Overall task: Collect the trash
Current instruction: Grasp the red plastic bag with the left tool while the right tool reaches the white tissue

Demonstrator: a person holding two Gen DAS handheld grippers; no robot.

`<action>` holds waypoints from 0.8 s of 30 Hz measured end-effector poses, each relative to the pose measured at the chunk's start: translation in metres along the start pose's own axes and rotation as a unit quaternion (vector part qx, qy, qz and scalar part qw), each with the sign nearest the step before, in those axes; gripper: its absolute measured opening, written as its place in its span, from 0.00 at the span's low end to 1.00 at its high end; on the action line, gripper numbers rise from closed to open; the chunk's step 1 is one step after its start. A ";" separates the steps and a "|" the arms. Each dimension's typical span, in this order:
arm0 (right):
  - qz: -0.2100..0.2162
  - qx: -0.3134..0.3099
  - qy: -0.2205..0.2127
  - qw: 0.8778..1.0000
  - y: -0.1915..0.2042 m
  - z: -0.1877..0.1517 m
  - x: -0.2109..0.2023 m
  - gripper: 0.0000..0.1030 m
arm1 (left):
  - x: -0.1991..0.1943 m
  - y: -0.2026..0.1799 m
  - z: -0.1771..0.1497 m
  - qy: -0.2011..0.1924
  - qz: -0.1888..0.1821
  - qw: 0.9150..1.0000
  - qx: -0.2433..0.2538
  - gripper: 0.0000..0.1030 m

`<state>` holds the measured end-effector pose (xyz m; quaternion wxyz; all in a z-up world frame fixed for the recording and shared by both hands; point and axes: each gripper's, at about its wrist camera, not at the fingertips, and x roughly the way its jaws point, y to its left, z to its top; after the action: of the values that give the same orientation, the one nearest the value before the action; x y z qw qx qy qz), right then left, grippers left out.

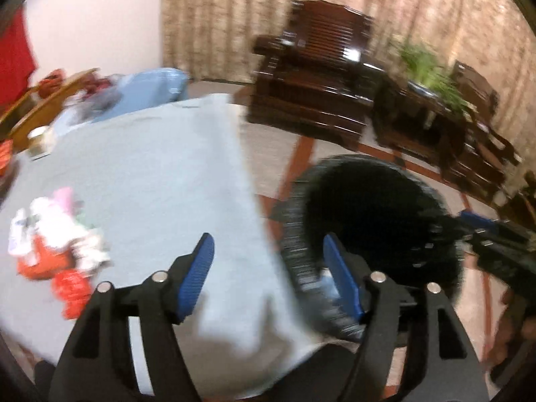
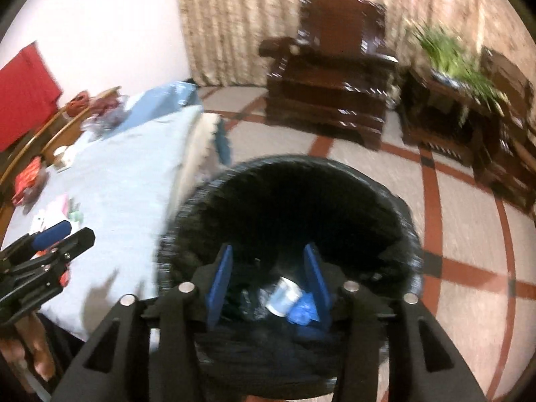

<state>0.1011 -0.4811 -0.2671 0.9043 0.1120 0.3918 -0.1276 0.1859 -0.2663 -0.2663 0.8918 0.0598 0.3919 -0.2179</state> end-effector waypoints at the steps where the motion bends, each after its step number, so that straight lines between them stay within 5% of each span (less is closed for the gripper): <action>1: 0.005 -0.007 -0.002 1.000 0.012 0.000 -0.001 0.45 | -0.006 0.022 -0.005 -0.002 0.015 1.000 -0.012 0.68; 10: 0.084 -0.048 0.009 0.995 0.121 -0.005 0.015 0.51 | -0.039 0.159 -0.043 -0.013 0.113 0.989 -0.098 0.72; 21: 0.120 -0.083 0.029 0.989 0.206 -0.007 0.049 0.51 | -0.001 0.205 -0.079 0.016 0.124 0.985 -0.117 0.71; 24: 0.121 -0.088 0.034 0.988 0.216 -0.003 0.057 0.51 | 0.015 0.214 -0.084 0.034 0.118 0.985 -0.120 0.57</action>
<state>0.2053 -0.2845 -0.2892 0.9057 0.0824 0.4152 0.0218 0.2320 -0.0558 -0.3485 0.8982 0.0050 0.4353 -0.0605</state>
